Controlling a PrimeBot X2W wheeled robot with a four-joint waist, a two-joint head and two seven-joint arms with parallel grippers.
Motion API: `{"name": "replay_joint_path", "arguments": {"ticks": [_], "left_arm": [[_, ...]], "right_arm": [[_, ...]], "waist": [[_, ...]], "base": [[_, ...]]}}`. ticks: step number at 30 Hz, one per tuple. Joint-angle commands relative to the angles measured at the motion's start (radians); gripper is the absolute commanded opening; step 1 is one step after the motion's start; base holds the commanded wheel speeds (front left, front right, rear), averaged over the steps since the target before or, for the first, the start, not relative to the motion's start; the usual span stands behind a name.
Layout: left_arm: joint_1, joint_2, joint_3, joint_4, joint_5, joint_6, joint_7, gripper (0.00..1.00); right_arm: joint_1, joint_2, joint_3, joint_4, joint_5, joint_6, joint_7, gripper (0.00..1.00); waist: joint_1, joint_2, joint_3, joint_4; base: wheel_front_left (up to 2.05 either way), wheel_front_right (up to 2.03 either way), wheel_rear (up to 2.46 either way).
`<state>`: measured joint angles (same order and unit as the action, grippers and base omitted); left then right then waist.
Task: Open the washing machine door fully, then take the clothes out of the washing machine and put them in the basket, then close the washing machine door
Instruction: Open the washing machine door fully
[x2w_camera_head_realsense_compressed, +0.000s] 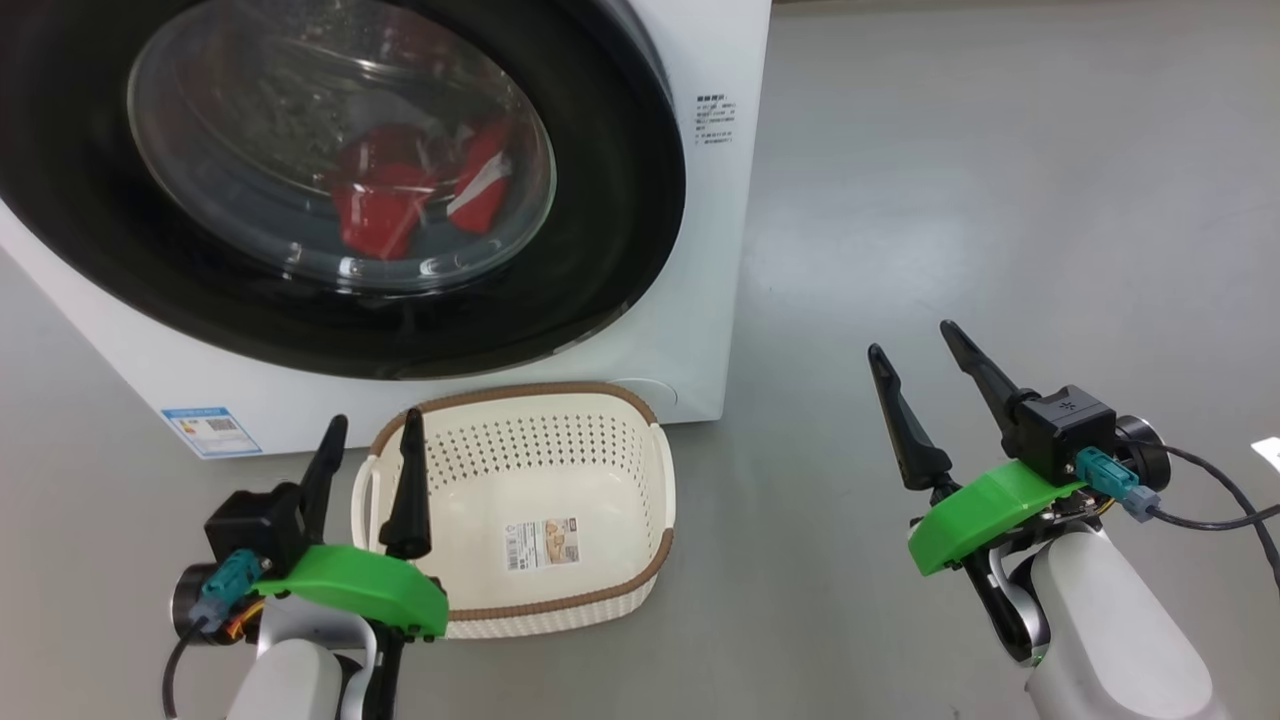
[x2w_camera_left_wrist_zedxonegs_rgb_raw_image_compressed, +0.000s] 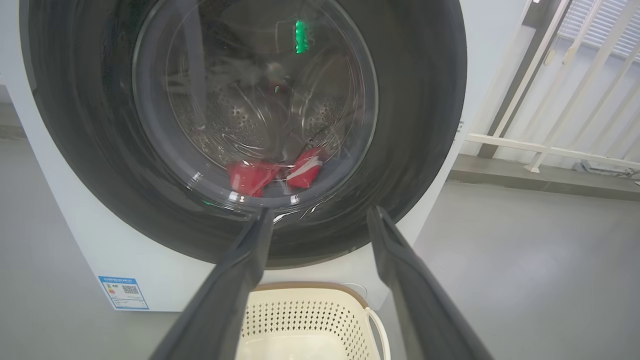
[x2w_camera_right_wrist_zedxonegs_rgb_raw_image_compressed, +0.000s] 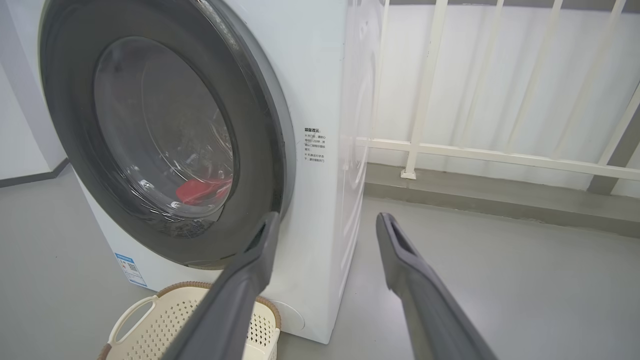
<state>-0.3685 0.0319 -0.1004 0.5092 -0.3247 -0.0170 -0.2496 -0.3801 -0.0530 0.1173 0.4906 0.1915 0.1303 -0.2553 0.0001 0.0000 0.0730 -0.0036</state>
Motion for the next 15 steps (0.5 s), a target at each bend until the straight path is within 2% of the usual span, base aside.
{"name": "replay_joint_path", "arguments": {"ticks": [1,3,4,9,15], "left_arm": [[-0.037,0.018,0.025,-0.022,0.010,0.003,-0.012,1.00],[-0.041,0.018,0.023,-0.028,0.011,0.002,-0.012,1.00],[-0.044,0.018,0.022,-0.031,0.010,0.001,-0.012,1.00],[-0.055,0.018,0.025,-0.070,0.008,-0.002,-0.012,1.00],[-0.064,0.018,0.012,-0.117,0.008,-0.003,-0.012,1.00]], "right_arm": [[-0.049,0.003,0.025,-0.028,-0.002,0.000,-0.006,0.41],[-0.060,0.003,0.023,-0.029,-0.004,0.000,-0.006,0.20],[-0.065,0.003,0.023,-0.031,-0.004,0.000,-0.006,0.02],[-0.095,0.003,0.012,-0.035,0.052,0.000,-0.006,0.00],[-0.154,0.003,0.010,-0.023,0.257,0.000,-0.006,0.00]], "waist": [[0.0000,0.0000,0.009,0.004],[0.0000,0.0000,0.022,0.007],[0.0000,0.0000,0.029,0.009],[0.0000,0.0000,0.068,0.021],[0.0000,0.0000,0.120,0.041]], "base": [[0.00,0.00,0.00],[0.00,0.00,0.00],[0.00,0.00,0.00],[0.00,0.00,0.00],[0.00,0.00,0.00]]}}
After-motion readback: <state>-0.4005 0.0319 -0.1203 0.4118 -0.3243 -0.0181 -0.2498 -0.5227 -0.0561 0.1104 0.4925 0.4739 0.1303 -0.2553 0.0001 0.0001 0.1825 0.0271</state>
